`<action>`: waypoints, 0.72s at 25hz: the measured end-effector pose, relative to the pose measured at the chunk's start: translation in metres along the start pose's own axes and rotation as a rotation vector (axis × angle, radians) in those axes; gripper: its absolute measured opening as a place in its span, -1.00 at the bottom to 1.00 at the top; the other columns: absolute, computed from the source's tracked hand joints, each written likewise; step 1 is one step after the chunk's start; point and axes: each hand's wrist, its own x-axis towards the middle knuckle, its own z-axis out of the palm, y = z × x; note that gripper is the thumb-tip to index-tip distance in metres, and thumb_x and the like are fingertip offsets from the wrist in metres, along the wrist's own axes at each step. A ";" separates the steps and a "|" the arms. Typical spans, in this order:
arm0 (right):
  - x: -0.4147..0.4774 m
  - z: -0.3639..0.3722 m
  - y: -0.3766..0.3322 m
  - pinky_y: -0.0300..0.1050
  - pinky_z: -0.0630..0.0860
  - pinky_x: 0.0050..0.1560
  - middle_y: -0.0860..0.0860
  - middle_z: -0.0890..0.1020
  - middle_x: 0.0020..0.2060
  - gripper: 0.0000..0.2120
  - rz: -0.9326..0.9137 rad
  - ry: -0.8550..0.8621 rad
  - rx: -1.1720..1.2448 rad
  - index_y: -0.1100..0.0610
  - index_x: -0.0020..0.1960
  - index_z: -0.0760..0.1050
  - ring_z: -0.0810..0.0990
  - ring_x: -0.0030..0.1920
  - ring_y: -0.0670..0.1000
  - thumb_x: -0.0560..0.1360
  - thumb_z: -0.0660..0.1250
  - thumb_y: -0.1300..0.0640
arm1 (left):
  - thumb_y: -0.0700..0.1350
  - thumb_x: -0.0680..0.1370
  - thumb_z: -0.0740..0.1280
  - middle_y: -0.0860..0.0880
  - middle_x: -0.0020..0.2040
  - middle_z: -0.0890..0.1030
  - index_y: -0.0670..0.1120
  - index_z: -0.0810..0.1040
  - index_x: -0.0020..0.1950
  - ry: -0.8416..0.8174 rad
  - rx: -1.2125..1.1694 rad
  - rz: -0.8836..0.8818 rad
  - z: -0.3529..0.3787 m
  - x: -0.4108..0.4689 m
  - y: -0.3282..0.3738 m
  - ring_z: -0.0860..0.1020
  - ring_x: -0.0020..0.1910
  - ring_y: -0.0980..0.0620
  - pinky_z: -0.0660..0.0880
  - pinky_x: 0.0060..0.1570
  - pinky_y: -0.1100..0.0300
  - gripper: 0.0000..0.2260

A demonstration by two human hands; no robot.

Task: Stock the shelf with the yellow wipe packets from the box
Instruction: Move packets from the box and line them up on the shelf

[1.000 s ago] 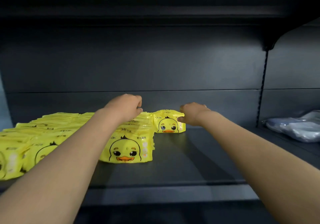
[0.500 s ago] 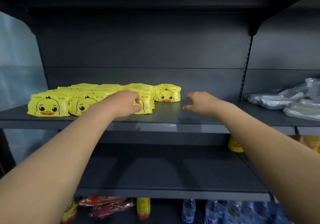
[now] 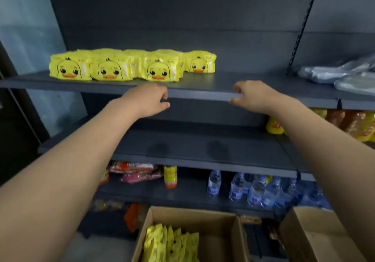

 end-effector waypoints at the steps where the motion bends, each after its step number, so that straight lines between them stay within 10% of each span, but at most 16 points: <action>1: -0.009 0.007 0.003 -0.04 0.37 0.17 0.17 0.47 0.28 -0.56 -0.008 -0.014 0.009 0.20 0.33 0.37 0.42 0.27 0.17 0.55 0.25 -0.02 | 0.04 0.57 0.22 -0.08 0.16 0.48 -0.08 0.45 0.20 -0.018 -0.013 -0.018 0.007 -0.008 0.006 0.46 0.13 -0.08 0.44 0.09 0.05 -0.71; 18: -0.095 0.259 -0.007 0.05 0.42 0.09 0.18 0.51 0.14 -0.69 -0.010 -0.488 0.011 0.21 0.17 0.41 0.48 0.16 0.21 0.55 0.19 0.03 | -0.03 0.57 0.22 -0.09 0.17 0.51 -0.13 0.47 0.17 -0.322 -0.163 -0.061 0.224 -0.111 0.034 0.48 0.14 -0.09 0.42 0.03 0.07 -0.75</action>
